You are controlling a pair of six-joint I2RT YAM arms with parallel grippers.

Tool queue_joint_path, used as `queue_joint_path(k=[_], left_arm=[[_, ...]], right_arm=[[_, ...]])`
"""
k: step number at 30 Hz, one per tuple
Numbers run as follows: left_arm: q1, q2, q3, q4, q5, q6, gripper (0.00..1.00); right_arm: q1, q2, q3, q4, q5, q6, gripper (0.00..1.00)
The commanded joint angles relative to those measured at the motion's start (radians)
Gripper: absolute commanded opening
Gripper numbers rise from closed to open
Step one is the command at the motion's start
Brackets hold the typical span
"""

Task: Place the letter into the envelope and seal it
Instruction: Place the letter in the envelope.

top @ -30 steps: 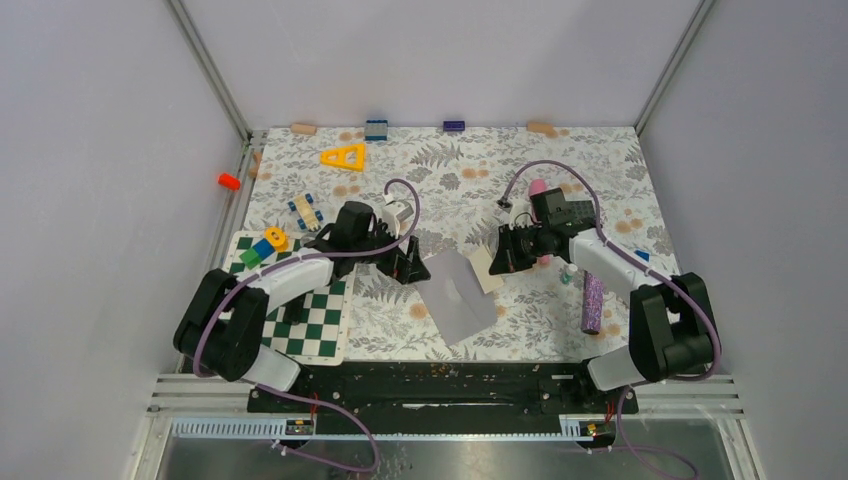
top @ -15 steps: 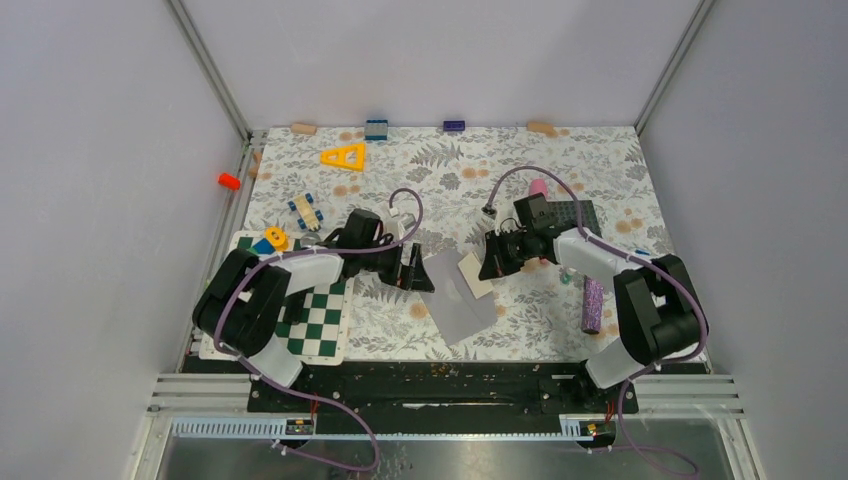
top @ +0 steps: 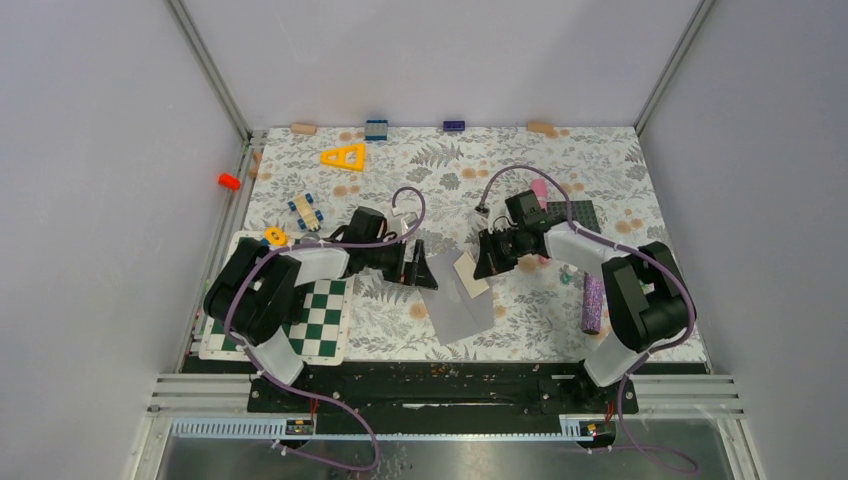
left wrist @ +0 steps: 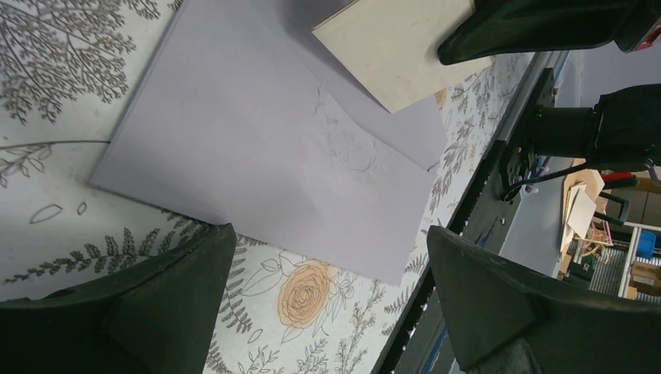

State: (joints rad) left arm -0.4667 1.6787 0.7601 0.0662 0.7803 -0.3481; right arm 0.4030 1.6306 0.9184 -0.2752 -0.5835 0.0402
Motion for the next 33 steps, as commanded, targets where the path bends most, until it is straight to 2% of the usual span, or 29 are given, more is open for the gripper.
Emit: queue_joint_path(k=[1, 8, 17, 27, 33], left_arm=[[-0.001, 0.035, 0.055, 0.026, -0.051, -0.018, 0.99], [-0.006, 0.096, 0.11, 0.037, -0.113, -0.072, 0.99], [-0.004, 0.086, 0.13, 0.075, -0.174, -0.094, 0.99], [0.002, 0.013, 0.113, 0.059, -0.125, -0.06, 0.99], [0.002, 0.01, 0.11, 0.052, -0.104, -0.072, 0.99]], right_arm=[[0.011, 0.042, 0.062, -0.001, 0.004, 0.021, 0.0], [0.011, 0.093, 0.101, -0.001, 0.03, 0.075, 0.0], [0.008, 0.138, 0.17, 0.001, 0.08, 0.126, 0.0], [-0.03, -0.044, 0.074, -0.028, -0.007, 0.119, 0.0], [-0.032, -0.019, 0.048, -0.133, -0.039, 0.093, 0.0]])
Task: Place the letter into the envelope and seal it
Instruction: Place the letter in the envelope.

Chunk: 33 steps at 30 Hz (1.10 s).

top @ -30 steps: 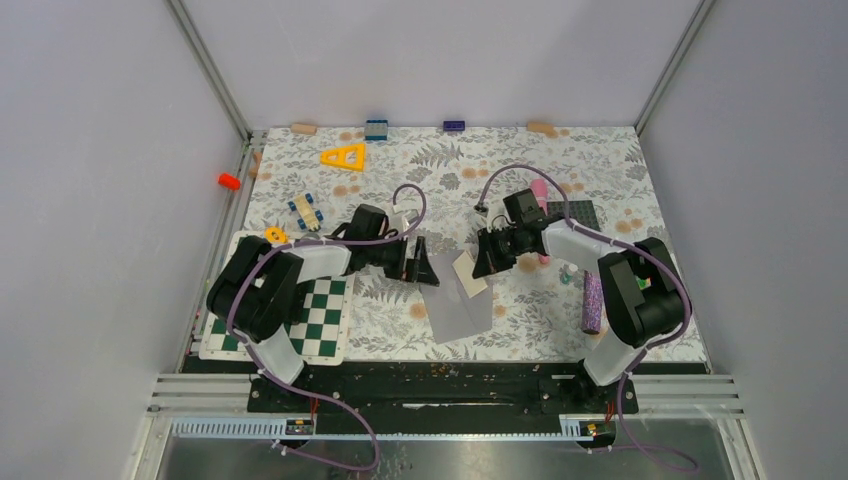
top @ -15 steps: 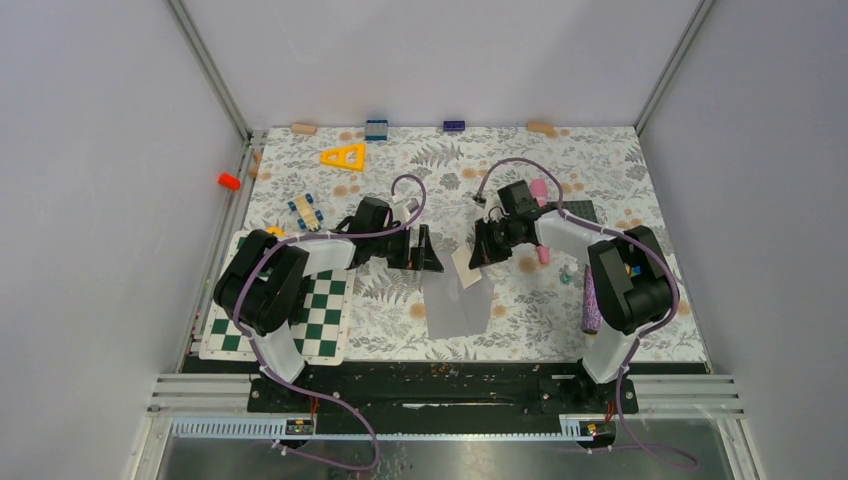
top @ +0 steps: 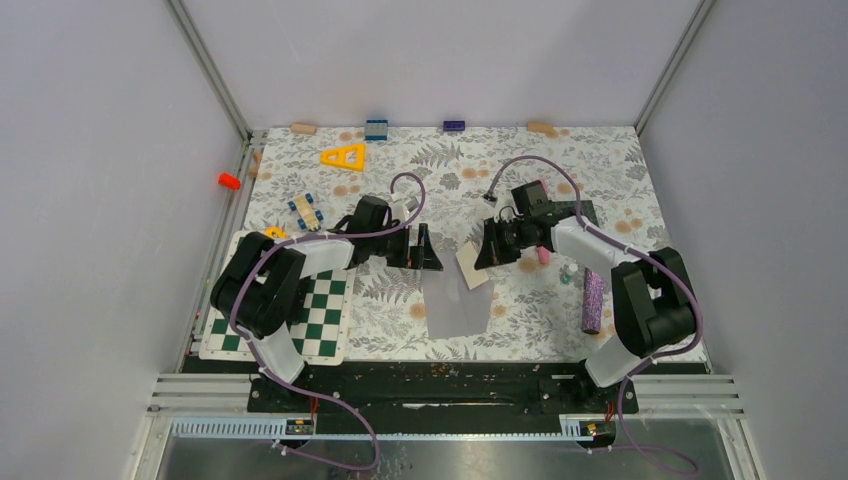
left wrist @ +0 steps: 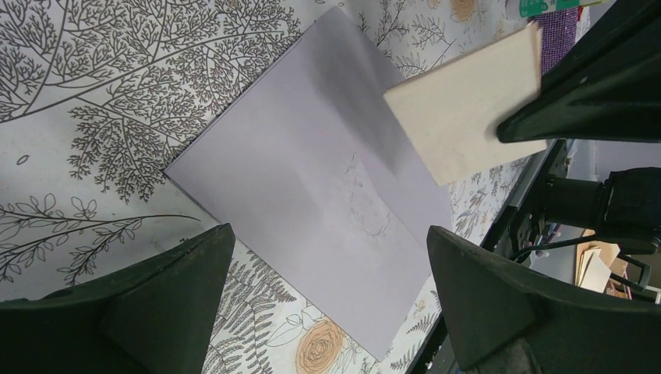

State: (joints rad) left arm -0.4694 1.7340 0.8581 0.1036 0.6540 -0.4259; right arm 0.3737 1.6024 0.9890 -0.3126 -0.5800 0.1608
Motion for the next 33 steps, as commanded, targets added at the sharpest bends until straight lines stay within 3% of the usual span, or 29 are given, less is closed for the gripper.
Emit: queue_joint_path(k=[1, 19, 33], left_arm=[[0.005, -0.046, 0.012, 0.01, 0.022, 0.007, 0.99], [-0.014, -0.008, -0.016, -0.024, 0.039, 0.004, 0.99], [-0.029, 0.036, -0.005, -0.002, 0.015, -0.011, 0.99]], right_arm=[[-0.002, 0.017, -0.024, -0.104, -0.041, -0.033, 0.0], [-0.003, 0.162, 0.037, -0.157, 0.019, 0.004, 0.0], [-0.004, 0.185, 0.061, -0.098, 0.046, 0.079, 0.0]])
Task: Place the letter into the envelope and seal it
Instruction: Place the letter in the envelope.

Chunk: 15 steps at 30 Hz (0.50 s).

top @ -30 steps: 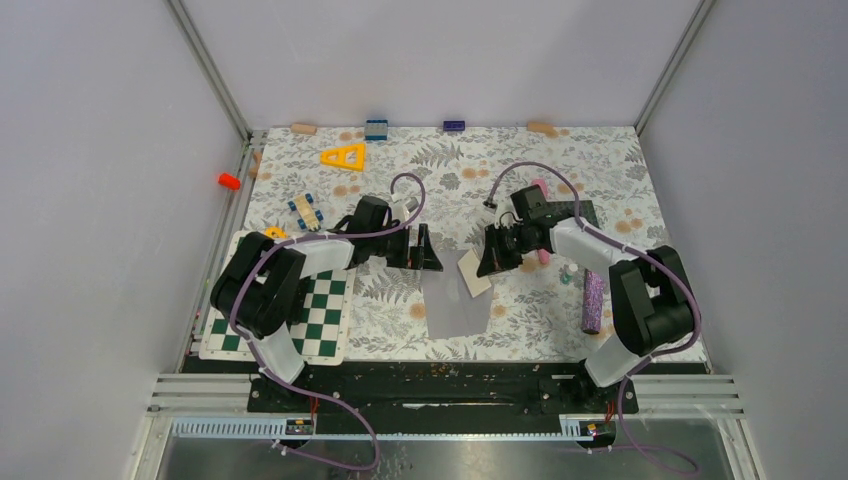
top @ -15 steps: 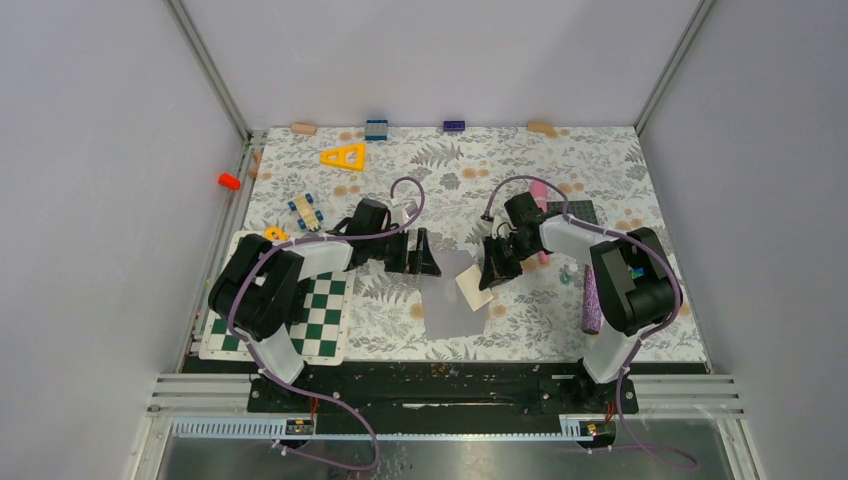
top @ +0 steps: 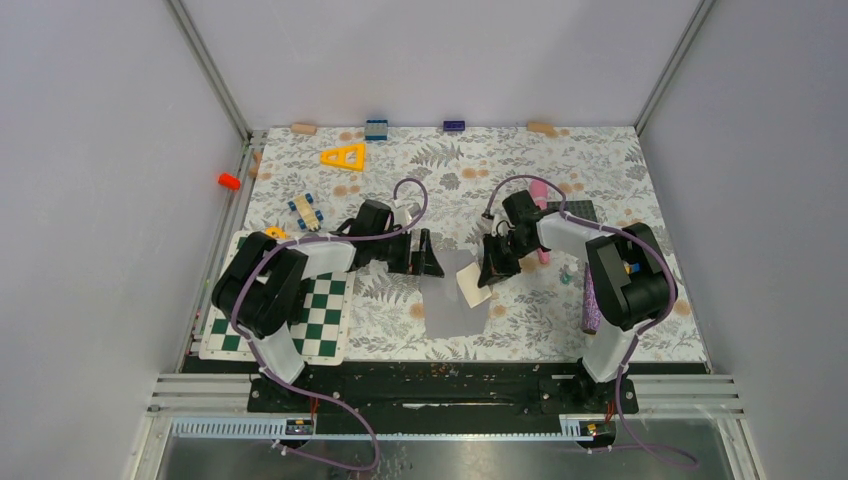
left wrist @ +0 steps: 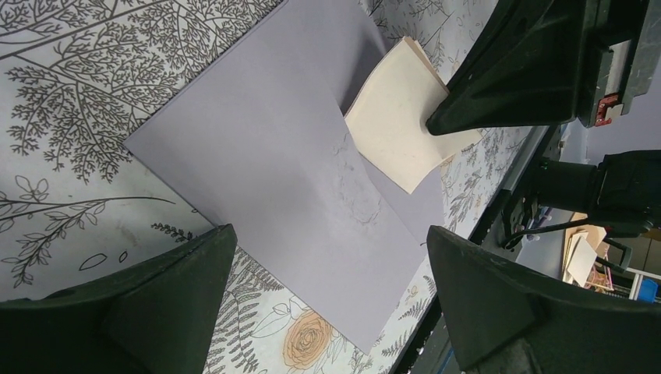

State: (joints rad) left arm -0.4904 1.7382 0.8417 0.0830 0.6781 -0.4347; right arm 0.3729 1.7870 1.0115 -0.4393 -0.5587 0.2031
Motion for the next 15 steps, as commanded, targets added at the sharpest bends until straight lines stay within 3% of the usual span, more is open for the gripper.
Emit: queue_joint_path(k=[1, 15], left_arm=[[-0.008, 0.038, 0.019, 0.018, -0.01, -0.004, 0.99], [0.007, 0.1, 0.117, 0.048, -0.065, -0.04, 0.99]], right_arm=[[-0.004, 0.006, 0.045, 0.034, 0.028, 0.044, 0.0], [-0.003, 0.072, 0.101, 0.14, 0.122, 0.128, 0.0]])
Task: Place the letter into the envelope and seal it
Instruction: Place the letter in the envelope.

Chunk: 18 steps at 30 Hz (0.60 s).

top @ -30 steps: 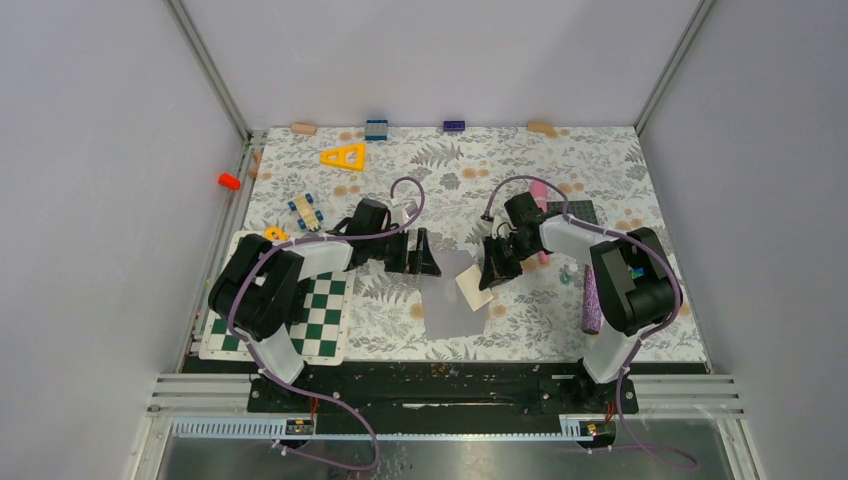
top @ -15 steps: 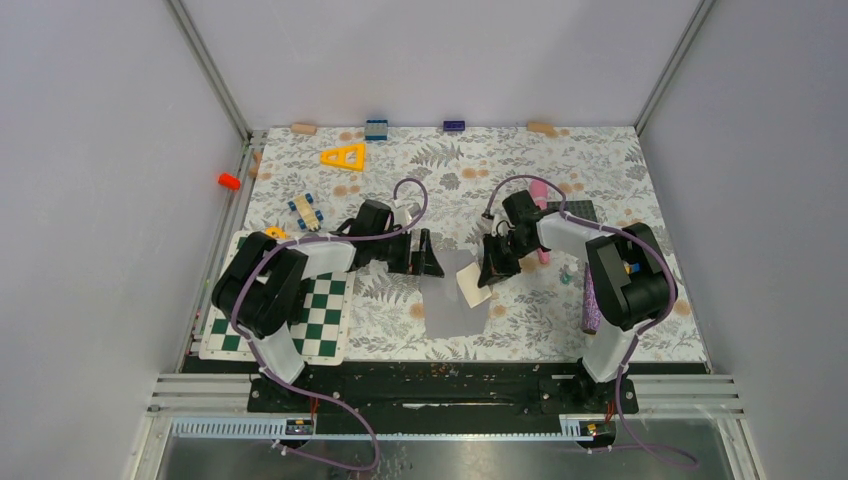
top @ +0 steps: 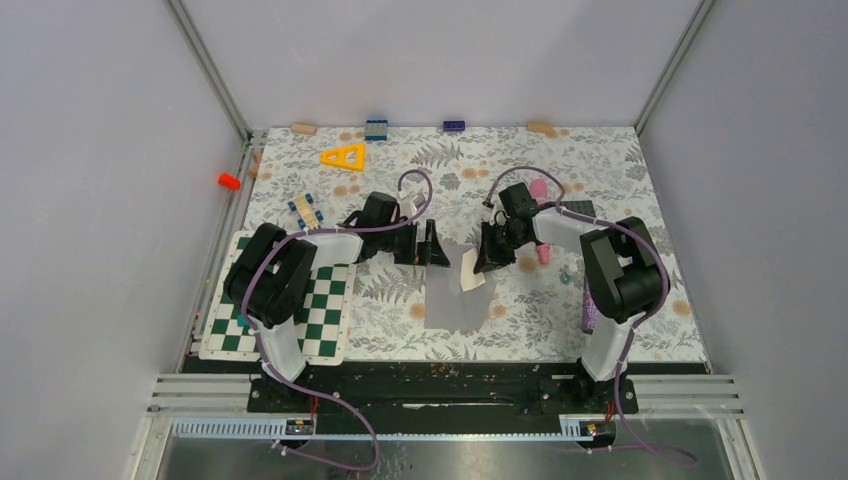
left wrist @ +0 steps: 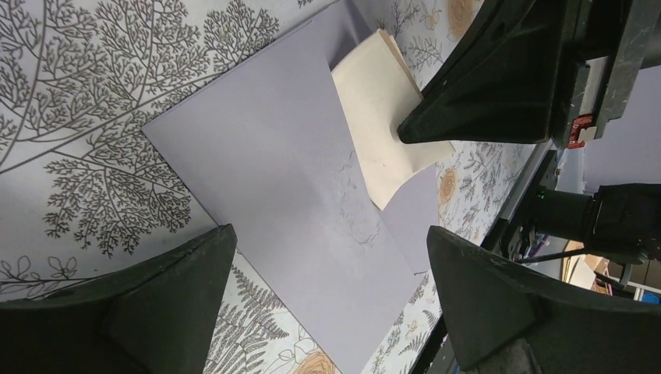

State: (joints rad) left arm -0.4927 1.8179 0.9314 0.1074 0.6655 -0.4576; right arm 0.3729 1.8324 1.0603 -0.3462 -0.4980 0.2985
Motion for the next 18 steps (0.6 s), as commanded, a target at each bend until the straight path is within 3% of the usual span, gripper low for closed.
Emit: queue_joint_path(k=[1, 12, 18], left_arm=[[0.014, 0.018, 0.028, 0.027, -0.059, -0.018, 0.99], [0.074, 0.01, 0.084, 0.026, -0.063, 0.0, 0.99], [0.076, -0.018, 0.052, -0.021, 0.021, 0.008, 0.99]], right_arm=[[-0.003, 0.031, 0.059, 0.05, 0.068, 0.037, 0.0], [-0.006, 0.061, 0.122, 0.087, 0.108, 0.093, 0.0], [-0.009, 0.062, 0.124, 0.088, 0.128, 0.071, 0.0]])
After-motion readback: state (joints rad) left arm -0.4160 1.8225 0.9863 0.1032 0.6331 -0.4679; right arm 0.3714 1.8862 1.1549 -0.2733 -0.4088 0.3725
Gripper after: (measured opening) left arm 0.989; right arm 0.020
